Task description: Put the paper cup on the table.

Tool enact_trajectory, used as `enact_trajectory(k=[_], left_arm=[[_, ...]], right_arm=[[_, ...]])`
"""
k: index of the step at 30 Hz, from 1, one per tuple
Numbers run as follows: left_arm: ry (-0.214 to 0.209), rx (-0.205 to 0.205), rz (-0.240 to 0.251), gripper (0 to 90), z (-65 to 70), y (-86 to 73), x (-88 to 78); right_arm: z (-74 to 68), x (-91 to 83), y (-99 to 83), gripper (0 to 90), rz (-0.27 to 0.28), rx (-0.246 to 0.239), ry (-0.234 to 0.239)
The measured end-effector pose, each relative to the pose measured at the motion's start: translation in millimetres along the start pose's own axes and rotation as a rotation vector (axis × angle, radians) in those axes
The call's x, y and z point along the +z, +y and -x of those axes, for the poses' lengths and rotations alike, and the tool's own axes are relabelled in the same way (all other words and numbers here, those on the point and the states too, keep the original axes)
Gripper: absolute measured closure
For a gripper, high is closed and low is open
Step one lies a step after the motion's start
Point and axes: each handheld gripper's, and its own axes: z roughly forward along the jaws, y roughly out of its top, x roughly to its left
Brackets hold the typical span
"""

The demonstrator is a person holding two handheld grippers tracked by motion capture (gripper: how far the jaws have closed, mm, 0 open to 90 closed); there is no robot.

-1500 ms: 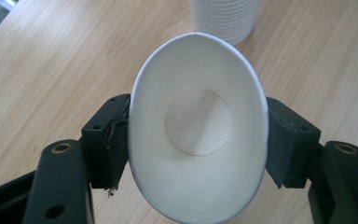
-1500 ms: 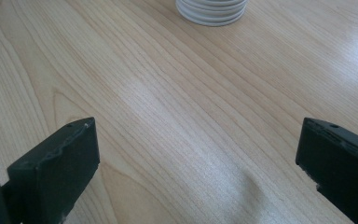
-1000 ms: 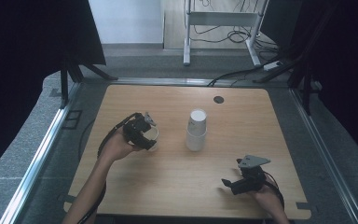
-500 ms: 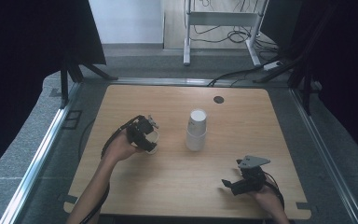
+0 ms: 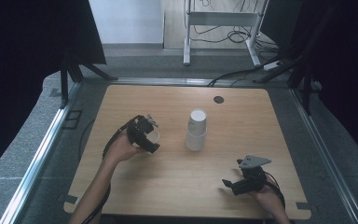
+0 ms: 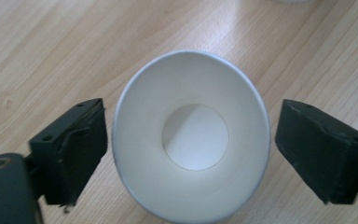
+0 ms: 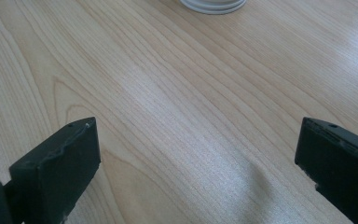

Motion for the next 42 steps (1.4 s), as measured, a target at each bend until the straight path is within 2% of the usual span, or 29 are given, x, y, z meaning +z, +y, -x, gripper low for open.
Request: enact_trajectory(k=[4,7,16,24,31,35,42], left_arm=[[-0.019,-0.03,0.065,4.4,-1.9,-2.8,-13.0],[-0.008,-0.035,0.107,2.5,1.5,-5.0,-22.4],[-0.006,-0.032,0.213,1.0,14.3,-13.8,-40.0],[0.017,-0.02,0.275,0.0,26.8,-24.8,-49.0],[0.032,-0.016,0.315,0.0,37.4,-41.9,-52.2],[0.026,-0.041,0.352,0.0,43.4,-55.0,-49.8],[0.033,-0.063,0.383,0.0,53.2,-78.3,-41.0]], right_arm=[[0.0,-0.1,0.9,0.0,-0.001,0.0,0.003],[-0.7,-0.2,1.7,0.0,0.003,-0.003,0.002],[-0.8,-2.4,3.8,0.0,0.009,-0.003,0.007],[-1.1,-5.1,5.2,0.0,0.014,-0.005,0.004],[0.4,-9.0,3.7,0.0,0.017,0.002,-0.005],[1.3,-9.6,1.7,0.0,0.013,0.007,-0.011],[2.4,-7.9,-2.7,0.0,0.002,0.013,-0.018]])
